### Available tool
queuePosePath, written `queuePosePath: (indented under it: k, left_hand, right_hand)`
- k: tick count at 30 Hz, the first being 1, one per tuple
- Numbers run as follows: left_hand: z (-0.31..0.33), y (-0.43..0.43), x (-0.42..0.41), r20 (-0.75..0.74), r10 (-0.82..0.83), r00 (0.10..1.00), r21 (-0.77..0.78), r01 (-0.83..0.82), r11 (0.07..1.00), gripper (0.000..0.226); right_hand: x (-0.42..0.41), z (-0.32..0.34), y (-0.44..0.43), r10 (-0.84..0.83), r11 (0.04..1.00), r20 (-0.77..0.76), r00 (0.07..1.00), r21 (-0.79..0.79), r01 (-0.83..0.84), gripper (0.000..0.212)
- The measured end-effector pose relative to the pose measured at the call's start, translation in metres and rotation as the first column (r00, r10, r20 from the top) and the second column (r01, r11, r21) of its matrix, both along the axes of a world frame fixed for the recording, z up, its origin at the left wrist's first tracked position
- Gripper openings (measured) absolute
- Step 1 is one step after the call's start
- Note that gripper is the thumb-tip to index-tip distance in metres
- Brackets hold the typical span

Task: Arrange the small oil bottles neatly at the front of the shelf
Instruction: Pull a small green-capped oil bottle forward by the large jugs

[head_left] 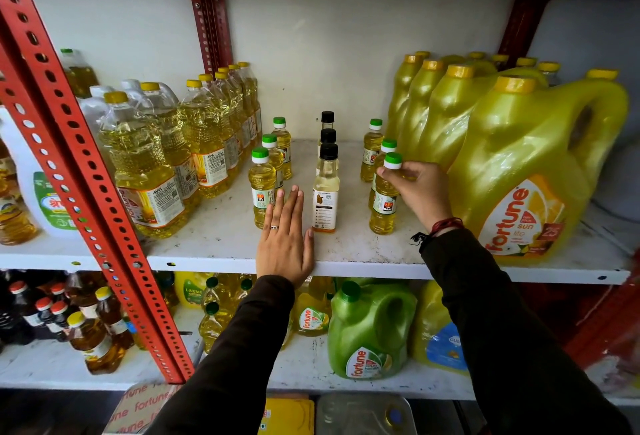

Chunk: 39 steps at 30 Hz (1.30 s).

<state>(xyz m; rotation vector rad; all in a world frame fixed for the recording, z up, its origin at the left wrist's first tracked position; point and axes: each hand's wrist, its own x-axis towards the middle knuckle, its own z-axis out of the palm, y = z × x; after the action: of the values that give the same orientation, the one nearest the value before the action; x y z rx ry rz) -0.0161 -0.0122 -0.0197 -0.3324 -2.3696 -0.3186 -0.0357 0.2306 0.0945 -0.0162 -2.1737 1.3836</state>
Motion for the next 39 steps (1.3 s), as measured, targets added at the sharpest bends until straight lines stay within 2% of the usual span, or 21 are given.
queuePosePath:
  k: [22, 39]
  left_hand:
    - [0.001, 0.001, 0.002, 0.041, -0.01, 0.999, 0.03, 0.009, 0.999, 0.07]
    - [0.002, 0.002, 0.003, 0.023, -0.028, 0.999, 0.046, 0.027, 0.999, 0.071]
  right_hand:
    - [0.061, -0.003, 0.008, -0.027, 0.991, -0.059, 0.998, 0.132, 0.035, 0.036]
    - [0.066, -0.004, 0.008, -0.025, 0.995, -0.04, 0.999, 0.092, 0.028, 0.036]
